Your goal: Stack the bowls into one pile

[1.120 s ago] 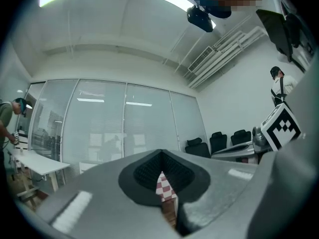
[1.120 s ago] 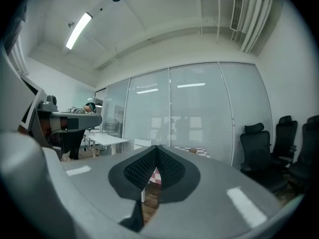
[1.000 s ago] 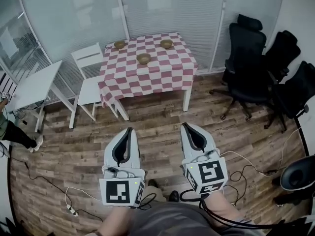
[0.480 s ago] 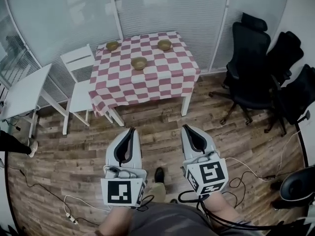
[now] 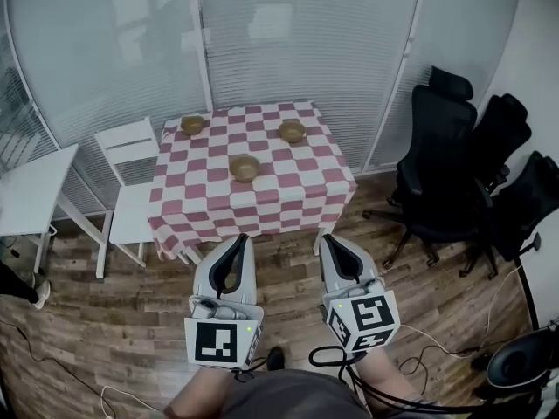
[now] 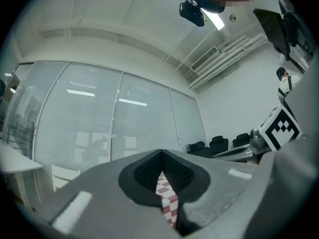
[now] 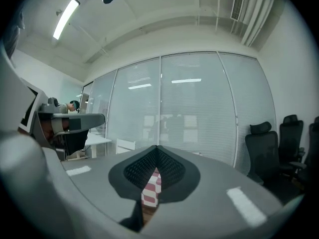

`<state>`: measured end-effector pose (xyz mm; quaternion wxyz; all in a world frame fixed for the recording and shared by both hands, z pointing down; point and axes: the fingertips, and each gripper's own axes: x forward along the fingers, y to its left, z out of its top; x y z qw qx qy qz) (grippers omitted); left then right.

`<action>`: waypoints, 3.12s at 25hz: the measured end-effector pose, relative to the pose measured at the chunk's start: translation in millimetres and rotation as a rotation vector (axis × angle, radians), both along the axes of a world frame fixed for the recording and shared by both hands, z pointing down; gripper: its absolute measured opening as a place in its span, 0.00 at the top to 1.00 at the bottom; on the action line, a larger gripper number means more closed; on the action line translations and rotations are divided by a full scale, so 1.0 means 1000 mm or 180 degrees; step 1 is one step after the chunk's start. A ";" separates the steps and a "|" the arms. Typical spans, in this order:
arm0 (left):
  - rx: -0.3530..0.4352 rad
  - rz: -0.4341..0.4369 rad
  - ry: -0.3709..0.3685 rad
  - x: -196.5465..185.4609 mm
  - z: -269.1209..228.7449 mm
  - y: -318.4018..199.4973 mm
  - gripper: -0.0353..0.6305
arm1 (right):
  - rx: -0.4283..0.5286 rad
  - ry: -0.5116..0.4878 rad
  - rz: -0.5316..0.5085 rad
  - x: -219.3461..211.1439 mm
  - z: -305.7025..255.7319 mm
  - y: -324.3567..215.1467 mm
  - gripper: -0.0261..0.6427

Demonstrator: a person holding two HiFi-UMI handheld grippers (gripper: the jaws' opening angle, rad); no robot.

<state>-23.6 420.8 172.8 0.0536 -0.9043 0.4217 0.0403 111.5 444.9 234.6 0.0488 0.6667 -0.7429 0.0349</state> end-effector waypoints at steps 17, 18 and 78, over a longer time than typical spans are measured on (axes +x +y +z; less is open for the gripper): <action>-0.0246 0.0262 -0.0105 0.065 0.037 -0.112 0.95 | -0.0152 0.0008 0.0243 0.064 0.021 -0.109 0.92; -0.0269 0.0255 -0.0117 0.072 0.041 -0.121 0.95 | -0.0177 0.0016 0.0257 0.072 0.026 -0.117 0.92; -0.1450 -0.0082 -0.0354 0.223 0.213 -0.555 0.94 | -0.1731 -0.0506 0.0179 0.237 0.269 -0.557 0.76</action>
